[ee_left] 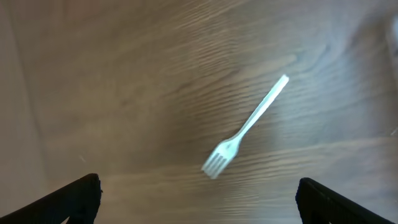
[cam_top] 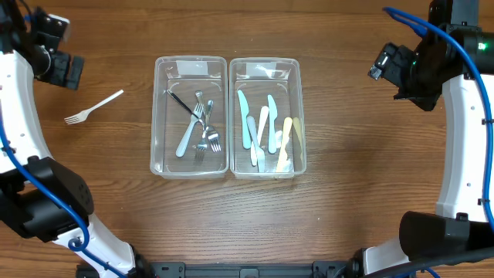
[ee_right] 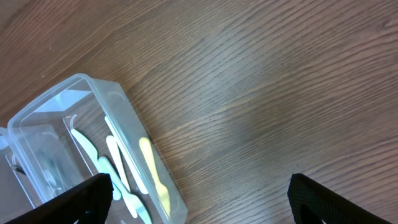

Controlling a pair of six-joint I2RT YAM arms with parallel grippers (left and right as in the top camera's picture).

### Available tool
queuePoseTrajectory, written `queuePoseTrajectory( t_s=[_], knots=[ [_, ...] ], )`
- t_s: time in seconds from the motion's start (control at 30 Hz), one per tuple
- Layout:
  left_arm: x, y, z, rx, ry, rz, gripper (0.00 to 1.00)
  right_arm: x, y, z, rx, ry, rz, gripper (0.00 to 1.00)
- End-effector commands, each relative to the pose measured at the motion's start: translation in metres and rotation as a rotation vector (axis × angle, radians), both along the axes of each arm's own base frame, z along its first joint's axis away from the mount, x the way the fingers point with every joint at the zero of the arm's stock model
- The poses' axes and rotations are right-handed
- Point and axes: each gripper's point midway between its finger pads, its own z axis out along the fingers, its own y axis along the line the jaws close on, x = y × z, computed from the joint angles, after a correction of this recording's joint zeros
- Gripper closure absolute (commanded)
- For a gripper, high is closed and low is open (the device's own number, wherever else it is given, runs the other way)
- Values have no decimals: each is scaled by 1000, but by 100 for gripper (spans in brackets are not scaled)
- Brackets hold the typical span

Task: Pack container
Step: 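Move the left gripper over the white plastic fork on the table, then lower the left gripper and grasp the white plastic fork handle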

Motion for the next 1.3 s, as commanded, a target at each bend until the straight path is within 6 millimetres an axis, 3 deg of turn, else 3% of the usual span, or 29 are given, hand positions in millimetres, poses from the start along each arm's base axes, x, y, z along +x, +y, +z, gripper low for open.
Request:
queuePoseTrajectory(
  t_s=[0.0, 0.07, 0.33, 0.6, 0.87, 1.03, 1.27],
  knots=[
    [18, -8, -11, 135, 48, -298, 0, 1, -1, 2, -6, -9, 15, 7],
    [24, -7, -23, 136, 60, -313, 0, 1, -1, 2, -6, -9, 15, 7],
    [32, -19, -101, 66, 210, -359, 0, 1, -1, 1, -6, -8, 15, 7],
    [19, -23, -164, -14, 351, -372, 1, 1, -1, 1, -6, -8, 15, 7],
    [4, -13, -185, -44, 414, -350, 5, 1, -1, 1, -6, -8, 15, 7],
    [-14, -4, -198, -67, 456, -341, 14, 1, -1, 2, -6, -10, 15, 7],
    [-34, -3, -218, -85, 510, -335, 18, 2, -1, 2, -6, -12, 15, 7]
  ],
)
